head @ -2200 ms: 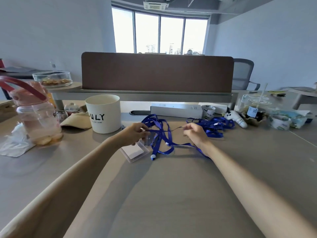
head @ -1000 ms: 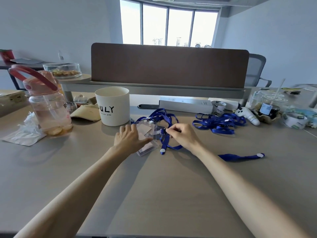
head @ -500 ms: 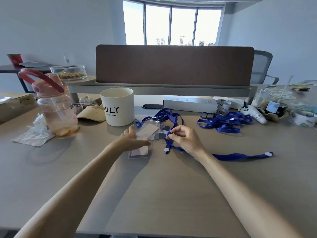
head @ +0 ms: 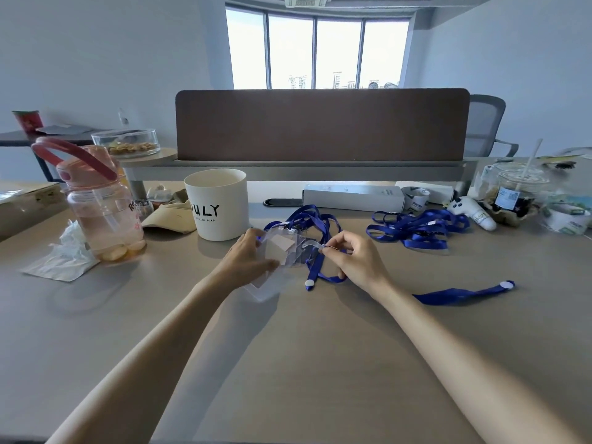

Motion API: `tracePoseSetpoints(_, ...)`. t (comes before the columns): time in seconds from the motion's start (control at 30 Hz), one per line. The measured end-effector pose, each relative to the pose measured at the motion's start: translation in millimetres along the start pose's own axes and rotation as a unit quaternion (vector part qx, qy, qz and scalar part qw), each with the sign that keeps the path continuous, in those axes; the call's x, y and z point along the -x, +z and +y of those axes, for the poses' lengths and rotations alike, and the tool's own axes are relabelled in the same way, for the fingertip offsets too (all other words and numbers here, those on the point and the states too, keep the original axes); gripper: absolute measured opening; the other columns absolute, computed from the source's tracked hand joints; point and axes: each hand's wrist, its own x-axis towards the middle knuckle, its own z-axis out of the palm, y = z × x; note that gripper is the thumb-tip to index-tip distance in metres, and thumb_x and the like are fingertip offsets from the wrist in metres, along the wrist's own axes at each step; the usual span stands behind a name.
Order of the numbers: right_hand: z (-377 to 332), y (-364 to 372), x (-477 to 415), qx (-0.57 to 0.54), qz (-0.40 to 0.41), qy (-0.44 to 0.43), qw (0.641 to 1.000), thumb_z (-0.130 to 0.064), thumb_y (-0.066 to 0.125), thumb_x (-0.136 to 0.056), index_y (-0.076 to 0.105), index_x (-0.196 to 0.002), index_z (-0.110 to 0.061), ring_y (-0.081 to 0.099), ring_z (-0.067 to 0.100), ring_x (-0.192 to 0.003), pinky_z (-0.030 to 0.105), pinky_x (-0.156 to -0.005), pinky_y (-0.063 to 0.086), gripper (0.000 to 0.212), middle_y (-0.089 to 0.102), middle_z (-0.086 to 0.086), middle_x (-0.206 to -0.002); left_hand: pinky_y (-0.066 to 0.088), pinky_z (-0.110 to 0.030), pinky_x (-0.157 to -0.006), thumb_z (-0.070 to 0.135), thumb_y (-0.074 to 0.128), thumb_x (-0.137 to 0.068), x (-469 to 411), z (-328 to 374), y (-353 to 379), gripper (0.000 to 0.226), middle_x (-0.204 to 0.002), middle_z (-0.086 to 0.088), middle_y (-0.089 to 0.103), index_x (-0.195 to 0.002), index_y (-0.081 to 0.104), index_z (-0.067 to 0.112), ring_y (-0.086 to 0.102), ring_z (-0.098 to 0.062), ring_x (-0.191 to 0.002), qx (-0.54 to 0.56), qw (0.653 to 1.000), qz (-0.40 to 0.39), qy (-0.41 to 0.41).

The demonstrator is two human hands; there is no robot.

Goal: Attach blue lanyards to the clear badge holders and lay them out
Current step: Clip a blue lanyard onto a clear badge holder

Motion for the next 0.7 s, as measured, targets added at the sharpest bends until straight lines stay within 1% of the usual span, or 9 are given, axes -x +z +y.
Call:
tracePoseSetpoints(0.07, -1.5, -8.9, 0.1, -0.011, 0.002, 0.002, 1.000, -0.016, 0.066, -0.087, 0.068, -0.088, -0.012, 0.052, 0.010, -0.042, 0.029, -0.048, 0.047, 0.004, 0.072, -0.003, -0.082, 0.046, -0.033, -0.082, 0.040, 0.059, -0.089, 0.7, 4.0, 7.2, 0.047, -0.118, -0.003, 0.055, -0.131, 0.044, 0.025, 0.052, -0.021, -0.098, 0.003, 1.000, 0.029, 0.008)
tracePoseSetpoints(0.13, 0.3, -16.1, 0.9, -0.039, 0.016, -0.008, 0.999, -0.012, 0.066, -0.089, 0.070, -0.091, -0.010, 0.051, 0.007, -0.041, 0.025, -0.048, 0.046, 0.006, 0.072, -0.001, -0.081, 0.045, -0.035, -0.084, 0.050, 0.049, -0.092, 0.6, 6.1, 16.6, 0.035, -0.105, 0.000, 0.061, -0.116, 0.055, 0.025, 0.055, -0.019, -0.090, -0.048, 0.996, 0.068, 0.037)
tracePoseSetpoints(0.2, 6.5, -20.4, 3.1, -0.053, 0.023, -0.011, 0.998, -0.012, 0.066, -0.090, 0.071, -0.091, -0.009, 0.050, 0.008, -0.041, 0.022, -0.047, 0.043, 0.006, 0.071, -0.005, -0.070, 0.040, -0.037, -0.089, 0.057, 0.043, -0.092, -1.3, 6.4, 26.0, 0.041, -0.090, 0.006, 0.063, -0.092, 0.061, 0.020, 0.056, -0.015, -0.080, -0.085, 0.989, 0.086, 0.085)
tracePoseSetpoints(0.27, 13.8, -20.8, 4.1, -0.038, 0.012, -0.001, 0.999, -0.014, 0.068, -0.089, 0.072, -0.087, -0.011, 0.049, 0.010, -0.041, 0.022, -0.050, 0.044, 0.005, 0.071, -0.003, -0.069, 0.031, -0.033, -0.083, 0.063, 0.040, -0.089, -5.1, 5.3, 33.8, 0.052, -0.080, 0.007, 0.062, -0.077, 0.059, 0.017, 0.053, -0.010, -0.074, -0.110, 0.982, 0.089, 0.128)
tracePoseSetpoints(0.33, 18.7, -19.6, 2.3, -0.001, -0.012, 0.006, 1.000, -0.017, 0.070, -0.088, 0.072, -0.086, -0.015, 0.050, 0.012, -0.043, 0.024, -0.055, 0.047, 0.004, 0.074, 0.003, -0.077, 0.027, -0.030, -0.075, 0.071, 0.035, -0.083, -10.4, 2.3, 37.8, 0.060, -0.075, 0.008, 0.059, -0.072, 0.057, 0.016, 0.050, -0.009, -0.071, -0.129, 0.972, 0.099, 0.168)
tracePoseSetpoints(0.37, 19.9, -19.3, 1.0, 0.014, -0.019, 0.005, 1.000, -0.017, 0.070, -0.087, 0.073, -0.085, -0.015, 0.051, 0.012, -0.043, 0.024, -0.056, 0.048, 0.003, 0.074, 0.004, -0.079, 0.028, -0.030, -0.073, 0.072, 0.035, -0.082, -12.3, 1.5, 37.8, 0.060, -0.073, 0.008, 0.058, -0.070, 0.056, 0.017, 0.049, -0.008, -0.069, -0.132, 0.967, 0.106, 0.189)
tracePoseSetpoints(0.43, 18.5, -19.1, -0.3, 0.019, -0.026, 0.003, 0.999, -0.016, 0.071, -0.087, 0.073, -0.084, -0.015, 0.050, 0.012, -0.042, 0.022, -0.053, 0.047, 0.003, 0.074, 0.006, -0.079, 0.034, -0.030, -0.070, 0.069, 0.043, -0.084, -15.8, -0.3, 36.6, 0.052, -0.070, 0.009, 0.057, -0.068, 0.055, 0.021, 0.048, -0.006, -0.066, -0.114, 0.962, 0.120, 0.217)
tracePoseSetpoints(0.53, 11.6, -18.2, 2.1, -0.007, -0.046, -0.002, 0.999, -0.015, 0.072, -0.086, 0.073, -0.085, -0.012, 0.049, 0.014, -0.043, 0.021, -0.050, 0.045, 0.003, 0.074, 0.008, -0.080, 0.038, -0.031, -0.066, 0.067, 0.045, -0.082, -17.1, -1.2, 34.8, 0.050, -0.068, 0.009, 0.057, -0.067, 0.054, 0.021, 0.050, -0.007, -0.065, -0.079, 0.962, 0.139, 0.223)
tracePoseSetpoints(0.7, 1.0, -13.8, 12.3, -0.055, -0.084, 0.003, 0.995, -0.015, 0.073, -0.085, 0.073, -0.088, -0.009, 0.045, 0.013, -0.044, 0.022, -0.051, 0.046, 0.007, 0.074, 0.012, -0.082, 0.037, -0.029, -0.062, 0.064, 0.049, -0.084, -10.0, -2.3, 35.9, 0.048, -0.069, 0.007, 0.056, -0.067, 0.056, 0.020, 0.050, -0.013, -0.066, -0.074, 0.960, 0.128, 0.237)
